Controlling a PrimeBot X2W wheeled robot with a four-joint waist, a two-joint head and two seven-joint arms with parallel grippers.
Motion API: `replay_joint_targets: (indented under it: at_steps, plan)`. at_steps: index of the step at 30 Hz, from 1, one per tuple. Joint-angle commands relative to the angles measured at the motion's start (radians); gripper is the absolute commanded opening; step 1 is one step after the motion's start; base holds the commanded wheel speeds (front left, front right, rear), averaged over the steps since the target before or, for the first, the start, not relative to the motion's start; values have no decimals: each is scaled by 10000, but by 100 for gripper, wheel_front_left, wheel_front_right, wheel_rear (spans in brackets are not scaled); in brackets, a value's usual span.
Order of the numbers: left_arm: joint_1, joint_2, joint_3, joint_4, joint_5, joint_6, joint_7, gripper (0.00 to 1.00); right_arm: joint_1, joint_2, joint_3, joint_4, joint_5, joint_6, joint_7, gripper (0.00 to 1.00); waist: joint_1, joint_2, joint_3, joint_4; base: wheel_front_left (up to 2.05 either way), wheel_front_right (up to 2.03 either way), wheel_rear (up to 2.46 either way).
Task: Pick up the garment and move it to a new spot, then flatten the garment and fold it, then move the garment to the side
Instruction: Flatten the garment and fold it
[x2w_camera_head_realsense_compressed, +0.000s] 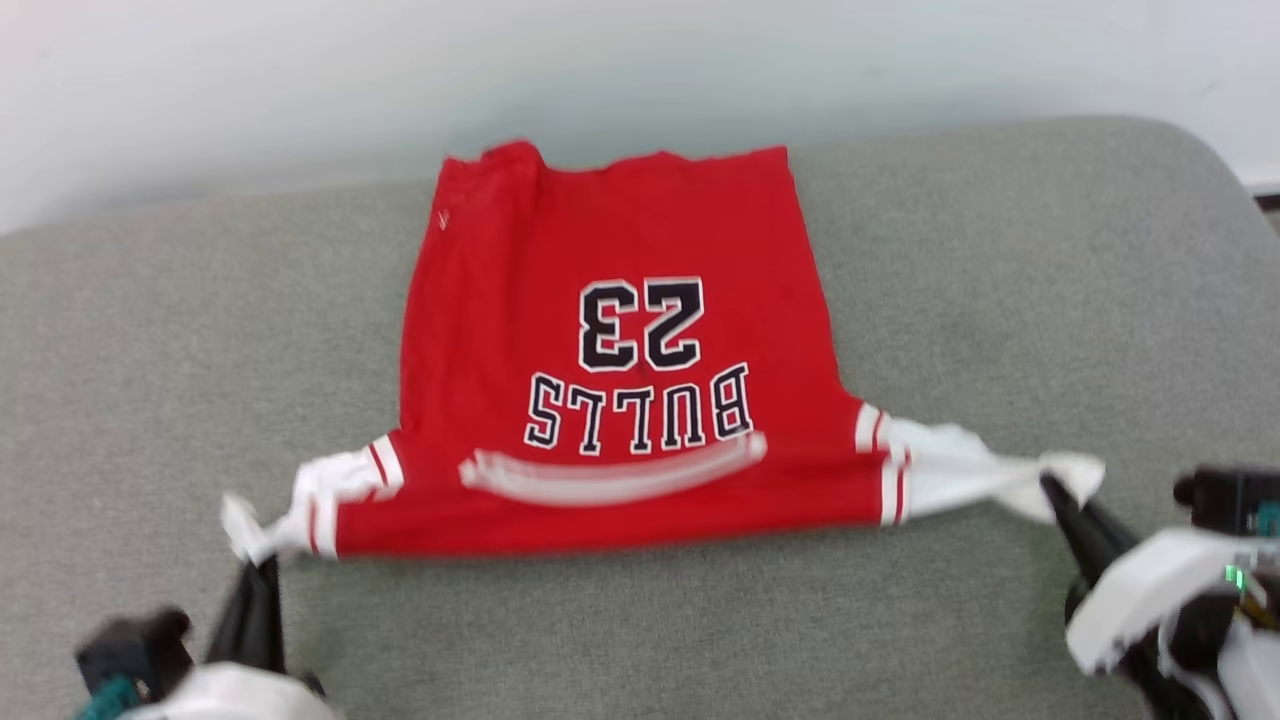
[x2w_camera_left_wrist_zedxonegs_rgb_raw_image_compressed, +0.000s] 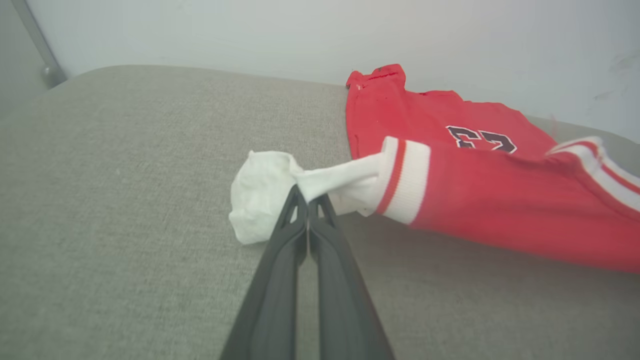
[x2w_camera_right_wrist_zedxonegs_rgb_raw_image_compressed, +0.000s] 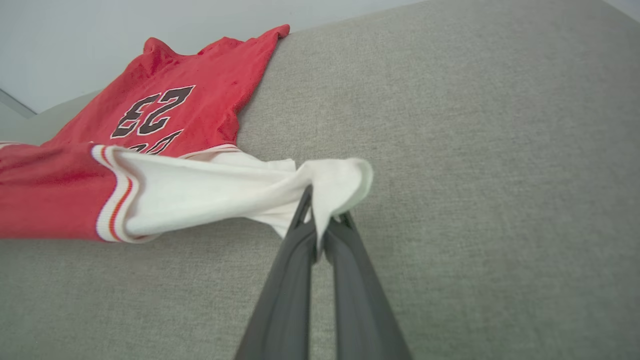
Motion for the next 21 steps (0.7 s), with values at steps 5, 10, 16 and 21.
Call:
replay_joint_targets:
  at_steps: [5, 10, 16, 21]
  plan:
    - [1321, -223, -241, -690, -175, 359, 462, 0, 2035, 611, -1291, -1182, -601, -21, 792, 0, 4, 0, -454, 187, 0, 0, 0]
    - [1789, -338, -507, -924, -71, 501, 570, 0, 3130, 1389, -2056, -2010, -1222, -19, 1449, 6, 4, 0, -532, 309, 0, 0, 0]
    - [1446, -418, -932, -1228, 302, 592, 642, 0, 3123, 1869, -2322, -3059, -1711, -13, 1184, 100, 4, 0, -499, 542, 0, 0, 0]
    - [1022, -361, -1072, -1587, 548, 614, 595, 0, 2088, 1927, -2895, -3597, -1669, -13, 938, 100, 4, 0, -159, 878, 0, 0, 0]
